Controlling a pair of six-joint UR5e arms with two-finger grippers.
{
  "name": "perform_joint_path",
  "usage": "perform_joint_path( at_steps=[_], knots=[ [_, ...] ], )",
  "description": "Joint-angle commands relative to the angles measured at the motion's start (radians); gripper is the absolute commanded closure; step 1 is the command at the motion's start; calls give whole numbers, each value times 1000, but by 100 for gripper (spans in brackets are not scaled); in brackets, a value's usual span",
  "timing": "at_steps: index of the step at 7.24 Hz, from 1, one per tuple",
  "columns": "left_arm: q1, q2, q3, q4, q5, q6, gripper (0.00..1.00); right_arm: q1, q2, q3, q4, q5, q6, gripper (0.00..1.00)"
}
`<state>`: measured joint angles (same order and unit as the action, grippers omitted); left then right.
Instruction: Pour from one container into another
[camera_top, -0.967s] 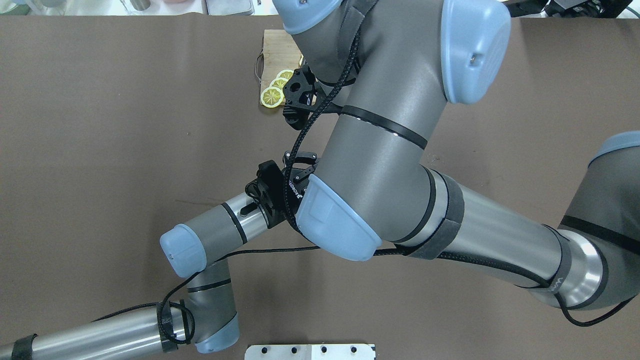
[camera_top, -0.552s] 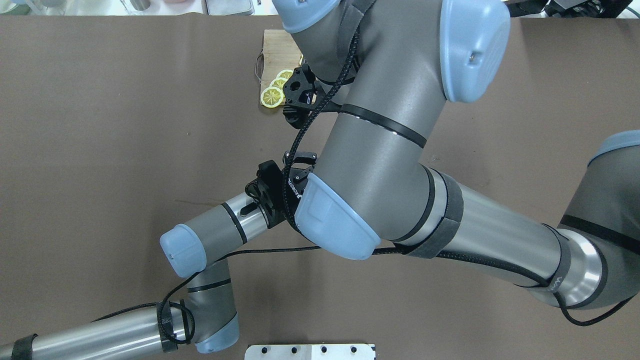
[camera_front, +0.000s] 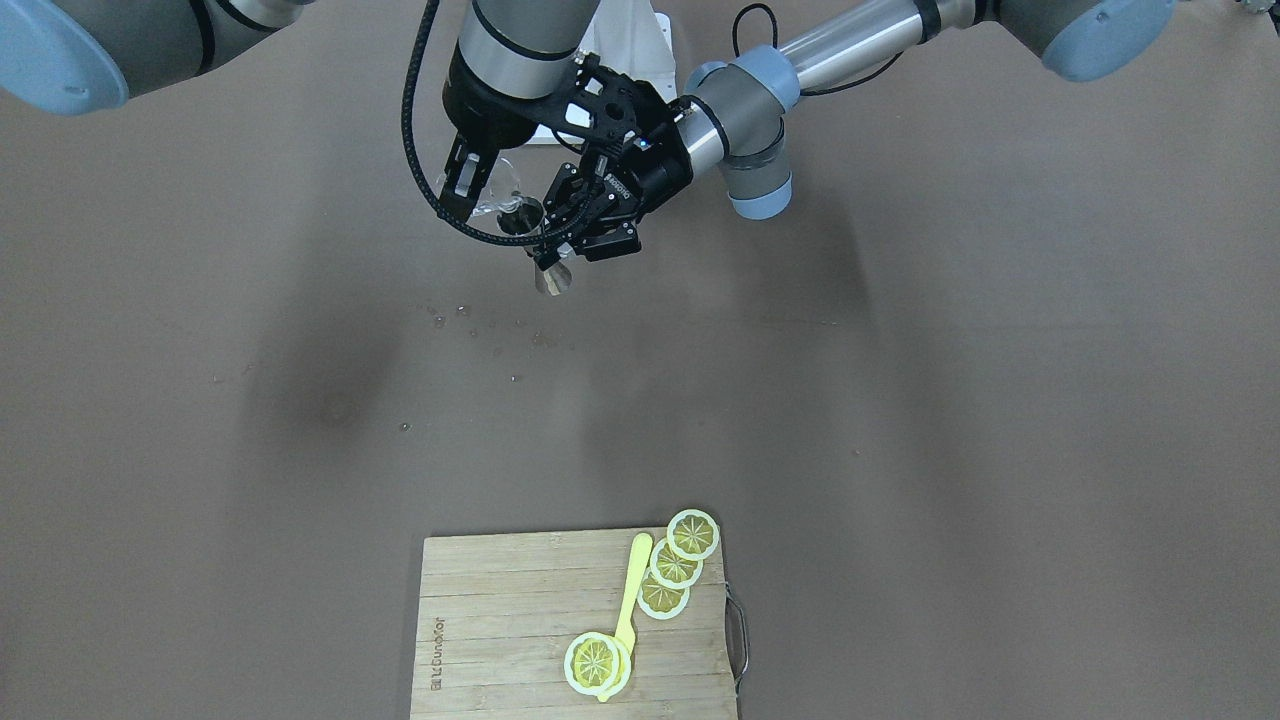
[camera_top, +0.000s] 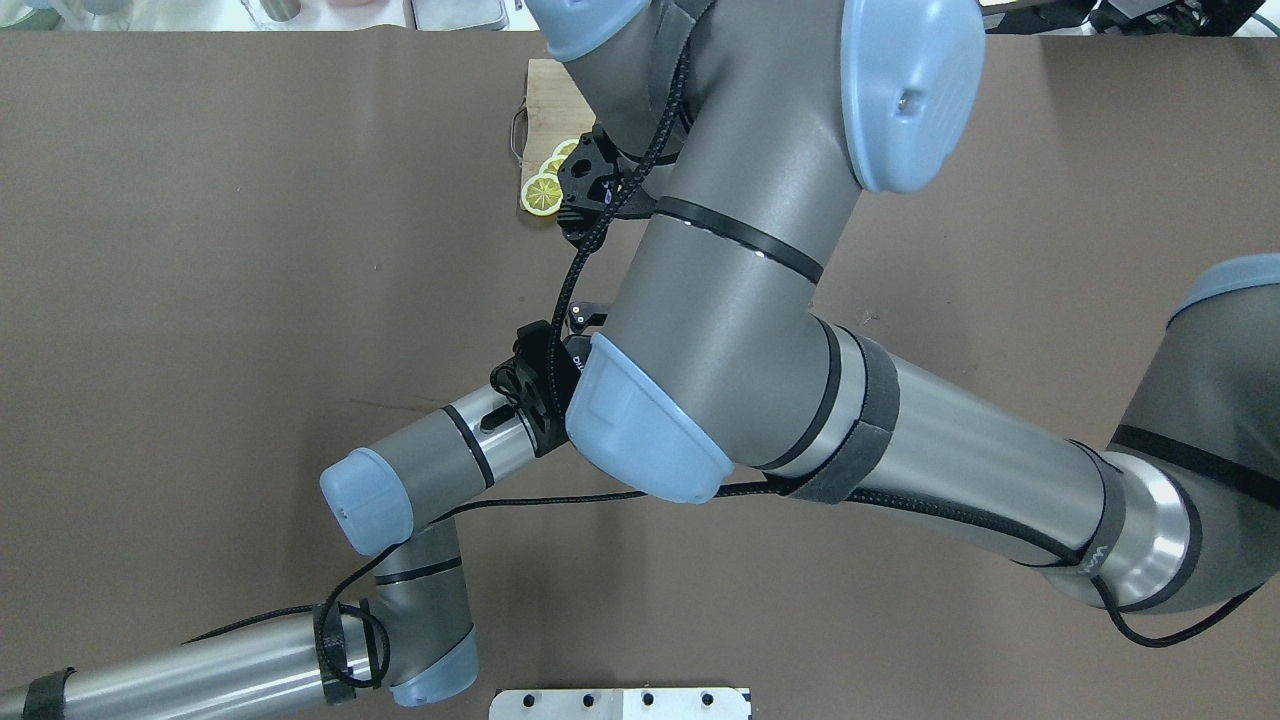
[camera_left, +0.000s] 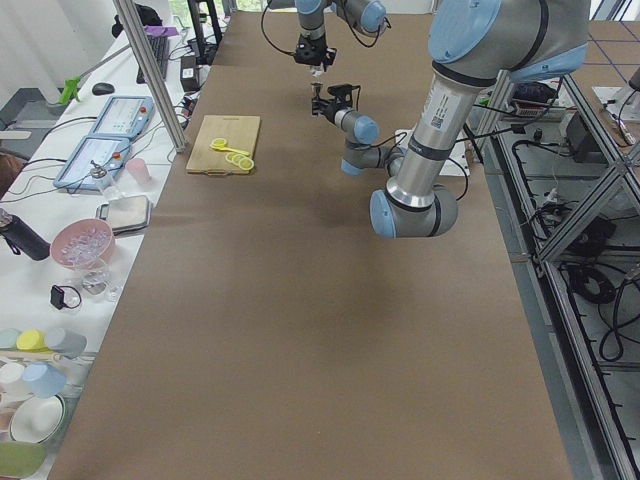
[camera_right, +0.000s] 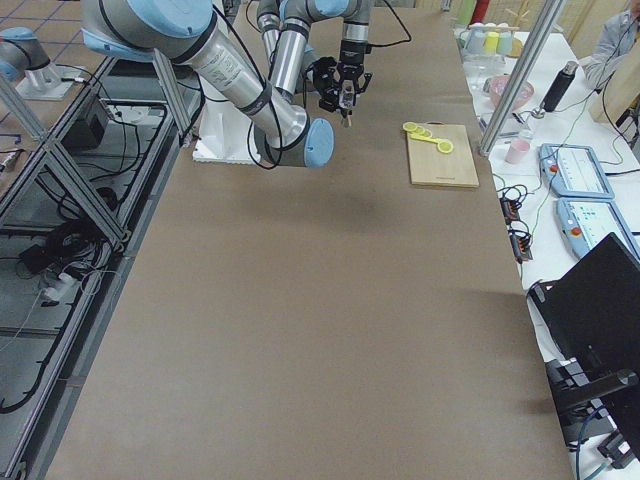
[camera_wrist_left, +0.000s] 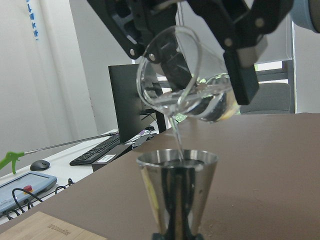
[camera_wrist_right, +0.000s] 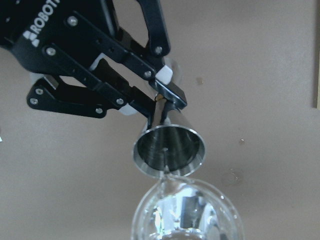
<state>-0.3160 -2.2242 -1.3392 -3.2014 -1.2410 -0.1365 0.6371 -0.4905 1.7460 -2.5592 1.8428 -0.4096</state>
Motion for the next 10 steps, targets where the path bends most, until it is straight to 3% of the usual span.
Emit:
perform_joint_path(
  at_steps=[1, 7, 10],
  knots=[
    [0, 0, 0, 0, 0, 0, 100, 6, 3, 4, 2, 7, 0, 100],
    [0, 0, 0, 2, 0, 0, 100, 68, -5, 139, 10, 94, 3, 100],
    [0, 1, 0, 2, 0, 0, 100, 113, -156, 297, 132, 131, 6, 100]
  ],
)
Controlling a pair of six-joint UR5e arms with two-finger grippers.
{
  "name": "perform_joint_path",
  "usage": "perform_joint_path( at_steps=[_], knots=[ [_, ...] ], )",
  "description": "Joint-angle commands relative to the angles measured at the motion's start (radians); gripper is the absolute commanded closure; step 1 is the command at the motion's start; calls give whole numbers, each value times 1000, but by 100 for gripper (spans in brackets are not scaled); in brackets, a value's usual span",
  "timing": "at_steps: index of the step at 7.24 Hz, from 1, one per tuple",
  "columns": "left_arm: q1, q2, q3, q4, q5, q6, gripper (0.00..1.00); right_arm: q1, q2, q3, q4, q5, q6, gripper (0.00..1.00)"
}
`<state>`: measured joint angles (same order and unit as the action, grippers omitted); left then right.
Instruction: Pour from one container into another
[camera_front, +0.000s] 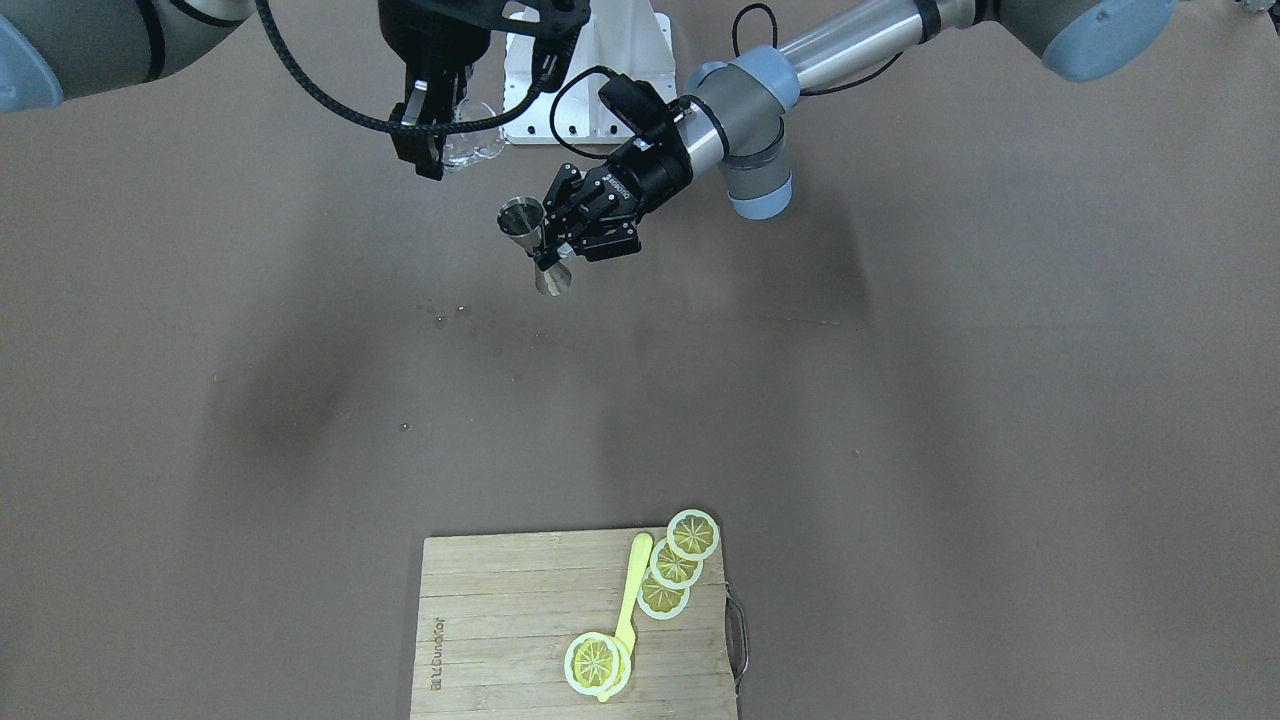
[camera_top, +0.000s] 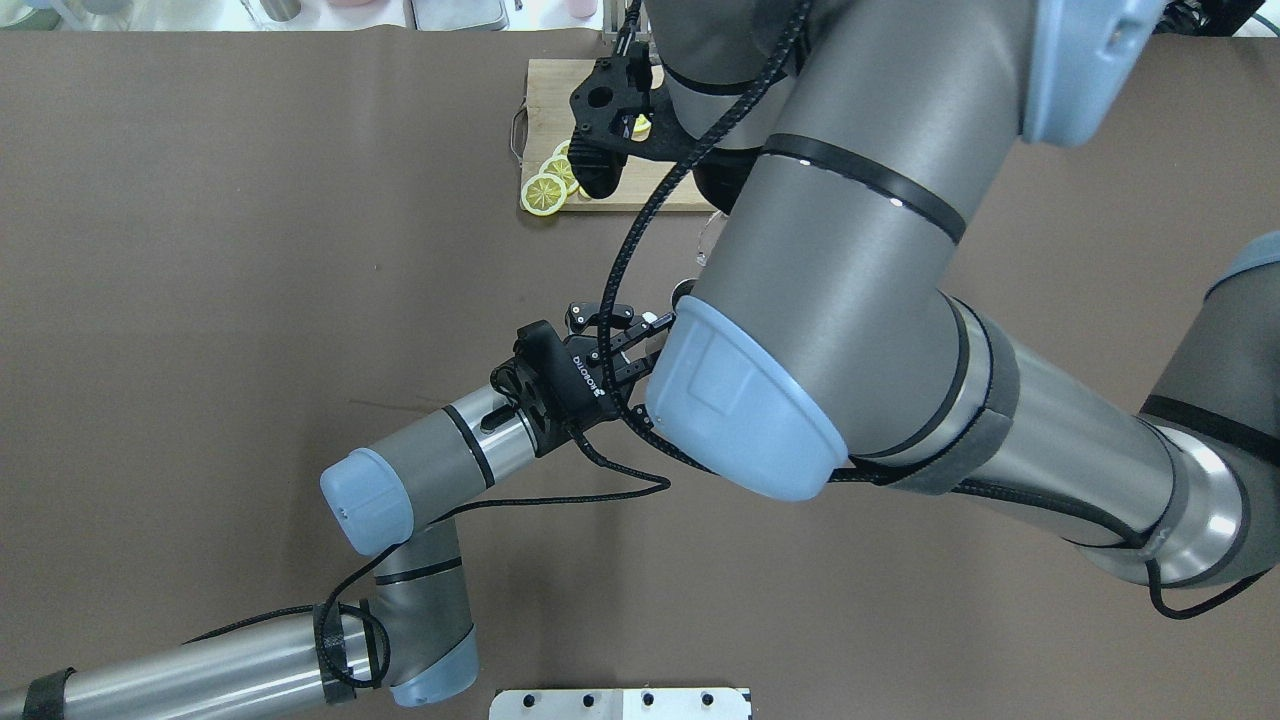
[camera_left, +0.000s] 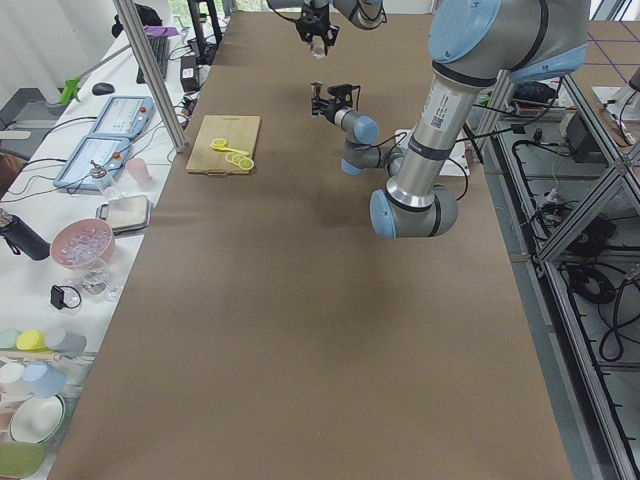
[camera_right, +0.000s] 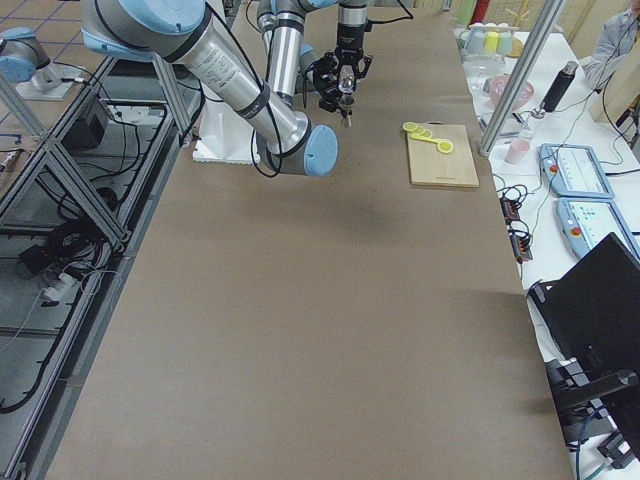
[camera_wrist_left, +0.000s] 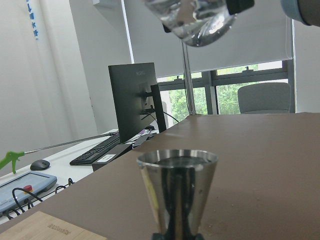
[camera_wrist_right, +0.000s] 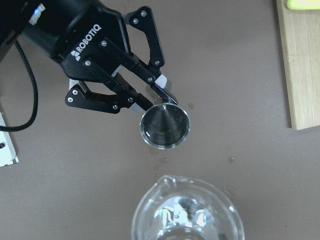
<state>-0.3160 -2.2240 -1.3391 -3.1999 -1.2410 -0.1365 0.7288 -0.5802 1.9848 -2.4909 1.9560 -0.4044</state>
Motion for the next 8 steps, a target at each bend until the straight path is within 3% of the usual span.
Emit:
perform_joint_path(
  at_steps=[1, 4, 6, 8],
  knots=[
    [-3, 3, 0, 17, 6, 6, 100, 52, -132, 87, 161, 46, -1, 100],
    [-27, 3, 3, 52, 158, 52, 100, 145, -335, 98, 496, 154, -4, 100],
    [-93, 7, 11, 52, 173, 52, 100, 204, -452, 82, 707, 234, -4, 100],
    [-155, 15, 11, 78, 170, 48, 100, 292, -513, -25, 924, 351, -4, 100]
  ],
)
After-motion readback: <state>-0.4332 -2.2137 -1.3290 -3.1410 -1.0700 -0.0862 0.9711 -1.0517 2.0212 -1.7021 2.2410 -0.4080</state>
